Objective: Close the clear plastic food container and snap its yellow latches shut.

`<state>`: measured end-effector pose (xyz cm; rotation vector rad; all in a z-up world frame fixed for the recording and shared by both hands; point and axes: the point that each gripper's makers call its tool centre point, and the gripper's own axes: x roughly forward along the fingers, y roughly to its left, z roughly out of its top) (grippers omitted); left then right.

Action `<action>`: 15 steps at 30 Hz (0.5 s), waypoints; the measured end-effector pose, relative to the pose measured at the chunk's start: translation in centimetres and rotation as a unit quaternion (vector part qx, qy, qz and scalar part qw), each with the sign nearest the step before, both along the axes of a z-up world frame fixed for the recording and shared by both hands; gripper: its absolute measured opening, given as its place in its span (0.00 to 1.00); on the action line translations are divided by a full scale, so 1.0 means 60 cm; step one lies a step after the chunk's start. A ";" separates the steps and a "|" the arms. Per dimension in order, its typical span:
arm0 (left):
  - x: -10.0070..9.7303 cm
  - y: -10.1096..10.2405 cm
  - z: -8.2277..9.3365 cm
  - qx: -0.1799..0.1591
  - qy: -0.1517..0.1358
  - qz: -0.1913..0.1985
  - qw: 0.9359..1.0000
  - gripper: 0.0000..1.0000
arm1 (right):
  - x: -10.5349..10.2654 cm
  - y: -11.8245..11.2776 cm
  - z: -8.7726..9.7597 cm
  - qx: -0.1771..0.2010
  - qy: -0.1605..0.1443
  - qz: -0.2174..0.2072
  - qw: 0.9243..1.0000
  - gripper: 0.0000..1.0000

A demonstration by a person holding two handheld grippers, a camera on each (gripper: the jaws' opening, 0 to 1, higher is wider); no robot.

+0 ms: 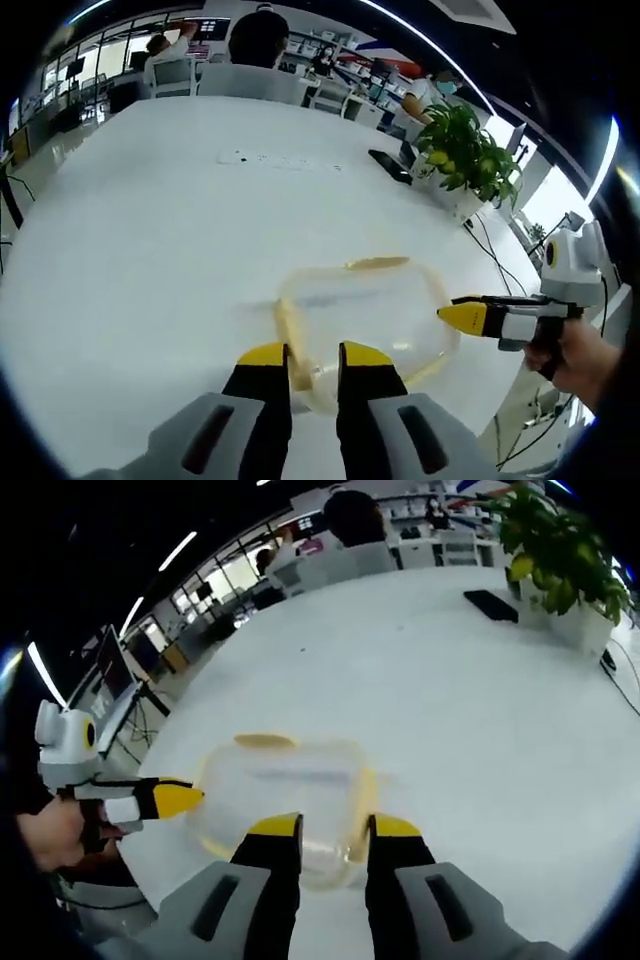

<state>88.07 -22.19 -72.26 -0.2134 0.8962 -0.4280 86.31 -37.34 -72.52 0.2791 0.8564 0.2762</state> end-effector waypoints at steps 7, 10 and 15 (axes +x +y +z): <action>-0.001 -0.001 0.002 0.008 -0.010 -0.009 1.000 0.09 | 0.006 0.002 -0.001 -0.001 -0.007 0.016 1.000 0.21; 0.002 -0.001 0.001 0.003 -0.008 -0.018 1.000 0.12 | 0.007 0.003 0.002 0.004 -0.015 0.022 1.000 0.23; -0.002 -0.002 0.006 -0.007 -0.014 -0.047 0.999 0.13 | 0.010 0.019 0.003 0.002 -0.025 0.040 0.999 0.31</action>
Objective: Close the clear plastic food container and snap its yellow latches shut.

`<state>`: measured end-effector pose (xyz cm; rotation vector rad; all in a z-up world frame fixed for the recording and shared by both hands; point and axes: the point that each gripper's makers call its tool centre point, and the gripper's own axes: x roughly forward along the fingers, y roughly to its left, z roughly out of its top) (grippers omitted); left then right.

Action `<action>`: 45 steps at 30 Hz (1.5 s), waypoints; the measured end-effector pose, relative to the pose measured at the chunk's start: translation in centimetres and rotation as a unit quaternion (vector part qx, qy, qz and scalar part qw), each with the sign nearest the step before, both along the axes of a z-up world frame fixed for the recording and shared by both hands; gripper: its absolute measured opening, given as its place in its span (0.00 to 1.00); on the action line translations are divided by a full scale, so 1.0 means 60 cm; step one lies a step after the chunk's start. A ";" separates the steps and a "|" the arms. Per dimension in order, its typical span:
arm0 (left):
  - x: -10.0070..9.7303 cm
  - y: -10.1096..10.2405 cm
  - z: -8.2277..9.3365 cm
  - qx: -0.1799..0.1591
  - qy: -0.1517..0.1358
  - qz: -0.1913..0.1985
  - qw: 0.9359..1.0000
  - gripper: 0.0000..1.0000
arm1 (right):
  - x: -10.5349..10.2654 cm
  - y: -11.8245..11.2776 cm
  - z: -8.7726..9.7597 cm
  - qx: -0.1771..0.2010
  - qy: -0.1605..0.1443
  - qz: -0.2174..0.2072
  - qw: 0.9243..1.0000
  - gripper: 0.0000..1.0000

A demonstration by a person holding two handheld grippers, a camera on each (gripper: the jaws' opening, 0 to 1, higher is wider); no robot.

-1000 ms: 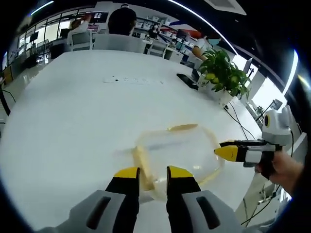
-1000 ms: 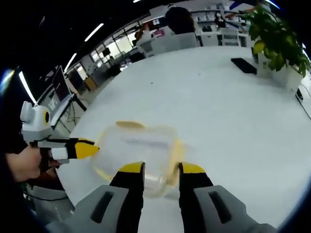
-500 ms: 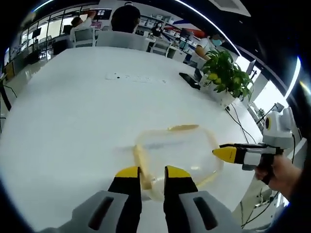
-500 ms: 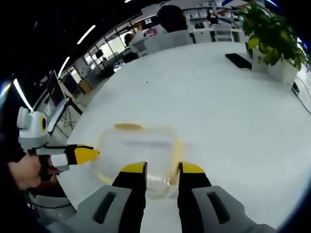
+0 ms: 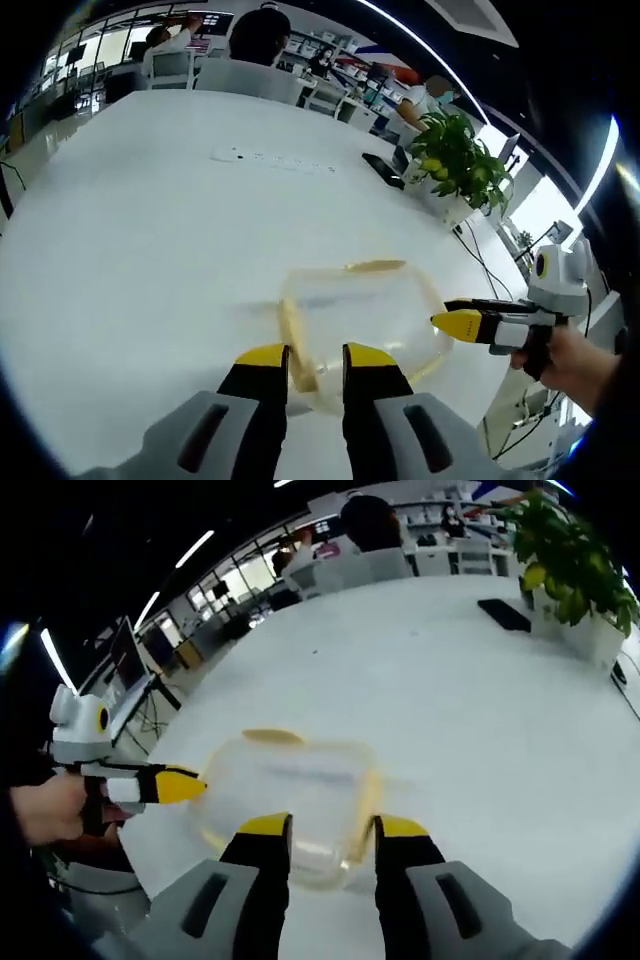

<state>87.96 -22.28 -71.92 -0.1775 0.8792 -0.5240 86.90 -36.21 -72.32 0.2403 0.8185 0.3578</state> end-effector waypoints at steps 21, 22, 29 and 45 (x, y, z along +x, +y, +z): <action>0.002 -0.057 0.066 0.016 -0.091 -0.227 0.969 0.18 | 0.026 0.036 0.060 -0.059 -0.087 0.165 0.981 0.17; 0.002 -0.060 0.066 0.019 -0.094 -0.235 0.967 0.18 | 0.027 0.038 0.060 -0.063 -0.088 0.171 0.979 0.17; -0.004 -0.081 0.062 0.044 -0.109 -0.296 0.948 0.17 | 0.038 0.049 0.066 -0.055 -0.089 0.202 0.974 0.12; -0.001 -0.119 0.058 0.062 -0.128 -0.357 0.923 0.17 | 0.050 0.079 0.059 -0.061 -0.083 0.266 0.958 0.11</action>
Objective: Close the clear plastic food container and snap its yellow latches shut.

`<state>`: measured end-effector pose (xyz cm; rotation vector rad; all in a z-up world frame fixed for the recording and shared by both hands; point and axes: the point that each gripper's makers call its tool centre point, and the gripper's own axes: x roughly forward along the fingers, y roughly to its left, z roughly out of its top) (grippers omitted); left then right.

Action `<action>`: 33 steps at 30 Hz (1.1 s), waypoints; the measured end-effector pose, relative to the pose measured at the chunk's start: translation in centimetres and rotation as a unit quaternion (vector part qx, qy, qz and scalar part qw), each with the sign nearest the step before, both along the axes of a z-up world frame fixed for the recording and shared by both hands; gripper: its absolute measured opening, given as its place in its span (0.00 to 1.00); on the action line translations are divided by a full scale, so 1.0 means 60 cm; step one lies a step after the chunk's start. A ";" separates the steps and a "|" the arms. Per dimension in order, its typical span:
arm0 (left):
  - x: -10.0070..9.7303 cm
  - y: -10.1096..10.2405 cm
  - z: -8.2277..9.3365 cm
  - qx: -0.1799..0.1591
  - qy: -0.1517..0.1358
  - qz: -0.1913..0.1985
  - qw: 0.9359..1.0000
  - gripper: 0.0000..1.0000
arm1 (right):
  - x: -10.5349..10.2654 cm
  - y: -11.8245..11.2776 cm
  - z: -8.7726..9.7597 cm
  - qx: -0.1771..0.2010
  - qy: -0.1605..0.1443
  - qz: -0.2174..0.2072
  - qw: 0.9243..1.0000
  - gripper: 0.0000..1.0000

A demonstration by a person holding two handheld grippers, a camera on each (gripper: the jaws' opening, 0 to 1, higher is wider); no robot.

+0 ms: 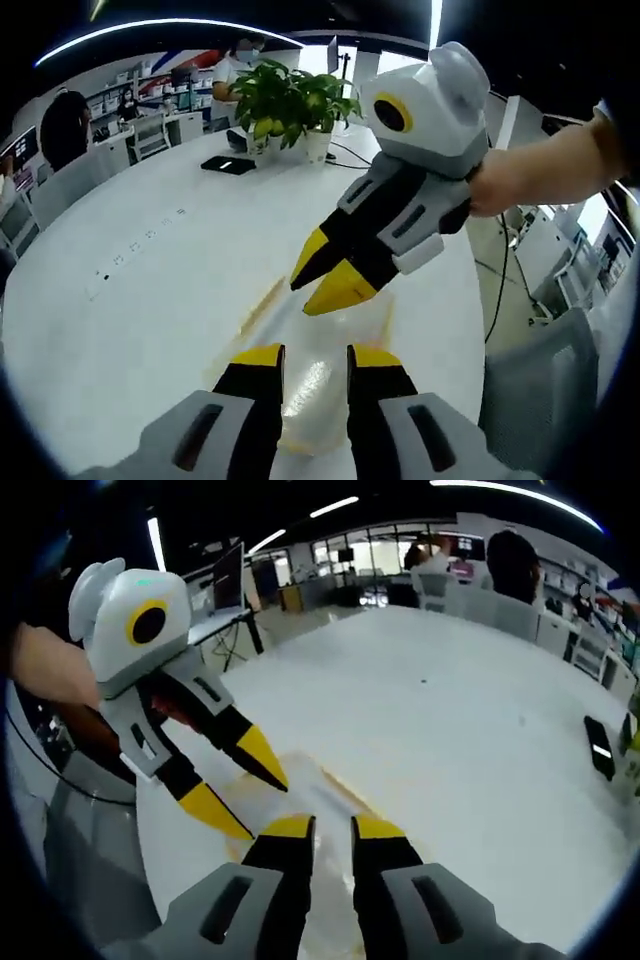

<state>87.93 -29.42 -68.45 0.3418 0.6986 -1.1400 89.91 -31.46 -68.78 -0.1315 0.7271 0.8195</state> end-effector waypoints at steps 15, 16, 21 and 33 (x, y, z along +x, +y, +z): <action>-0.013 -0.010 -0.003 -0.014 0.003 -0.022 1.000 0.18 | 0.001 0.020 -0.005 -0.003 0.000 0.019 1.000 0.12; -0.015 -0.012 -0.004 -0.015 0.003 -0.025 1.000 0.18 | 0.002 0.021 -0.005 -0.004 0.000 0.019 1.000 0.12; -0.019 -0.015 -0.007 -0.013 0.002 -0.033 0.999 0.18 | -0.001 0.025 -0.009 -0.004 0.003 0.023 1.000 0.12; -0.020 -0.016 -0.015 -0.014 0.008 -0.037 0.999 0.19 | 0.003 0.034 -0.014 -0.008 0.002 0.027 1.000 0.13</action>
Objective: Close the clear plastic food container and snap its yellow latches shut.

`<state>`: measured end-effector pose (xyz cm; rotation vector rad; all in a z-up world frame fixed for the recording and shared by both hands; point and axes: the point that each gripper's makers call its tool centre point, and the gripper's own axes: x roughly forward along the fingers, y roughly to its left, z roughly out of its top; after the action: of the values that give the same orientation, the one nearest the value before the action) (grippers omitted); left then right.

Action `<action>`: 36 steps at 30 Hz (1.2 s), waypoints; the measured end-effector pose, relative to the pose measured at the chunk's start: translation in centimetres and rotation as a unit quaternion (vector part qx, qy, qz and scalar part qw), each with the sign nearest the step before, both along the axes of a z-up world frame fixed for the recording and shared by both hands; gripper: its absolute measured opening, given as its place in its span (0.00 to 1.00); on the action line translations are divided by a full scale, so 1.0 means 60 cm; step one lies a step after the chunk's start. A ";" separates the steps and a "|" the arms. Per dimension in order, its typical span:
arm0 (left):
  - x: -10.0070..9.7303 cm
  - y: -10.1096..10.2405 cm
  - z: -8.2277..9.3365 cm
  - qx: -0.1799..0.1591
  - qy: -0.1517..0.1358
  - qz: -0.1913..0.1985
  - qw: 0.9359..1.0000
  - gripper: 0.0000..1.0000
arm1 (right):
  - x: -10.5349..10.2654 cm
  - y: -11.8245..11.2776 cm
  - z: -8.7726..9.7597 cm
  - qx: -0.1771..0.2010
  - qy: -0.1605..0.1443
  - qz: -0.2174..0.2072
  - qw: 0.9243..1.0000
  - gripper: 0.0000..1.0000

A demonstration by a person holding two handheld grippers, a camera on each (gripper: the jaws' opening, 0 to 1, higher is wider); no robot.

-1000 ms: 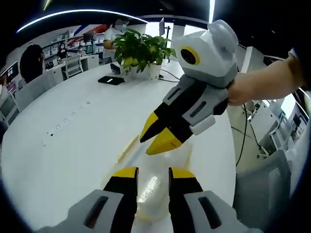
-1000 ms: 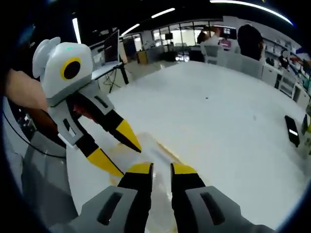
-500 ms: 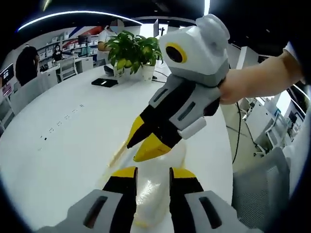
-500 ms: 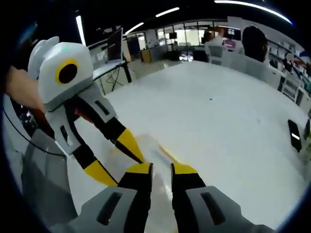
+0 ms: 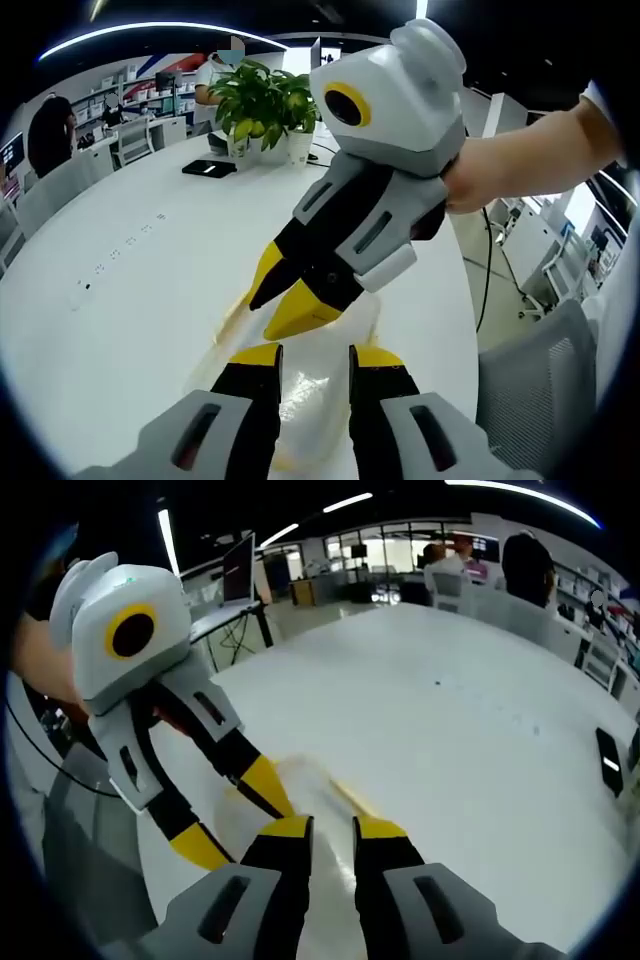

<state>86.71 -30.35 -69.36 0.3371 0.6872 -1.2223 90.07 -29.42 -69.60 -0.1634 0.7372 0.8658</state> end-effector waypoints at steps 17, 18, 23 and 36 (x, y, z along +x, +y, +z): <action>-0.012 -0.002 -0.005 -0.004 0.008 -0.002 1.000 0.19 | 0.006 0.001 -0.002 -0.005 -0.003 0.004 1.000 0.13; -0.013 -0.002 -0.004 -0.005 0.007 -0.003 1.000 0.20 | 0.006 0.002 -0.002 -0.005 -0.003 0.005 1.000 0.13; -0.019 -0.006 0.001 -0.006 -0.001 -0.009 1.000 0.20 | 0.012 0.004 -0.001 -0.007 -0.003 0.009 1.000 0.14; -0.035 -0.015 -0.001 0.025 -0.077 -0.067 0.994 0.22 | 0.018 0.004 -0.004 -0.030 -0.003 0.058 0.998 0.22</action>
<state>84.62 -31.25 -69.44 0.5216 0.5690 -1.2923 91.15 -29.16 -69.84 -0.2632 0.7546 0.9537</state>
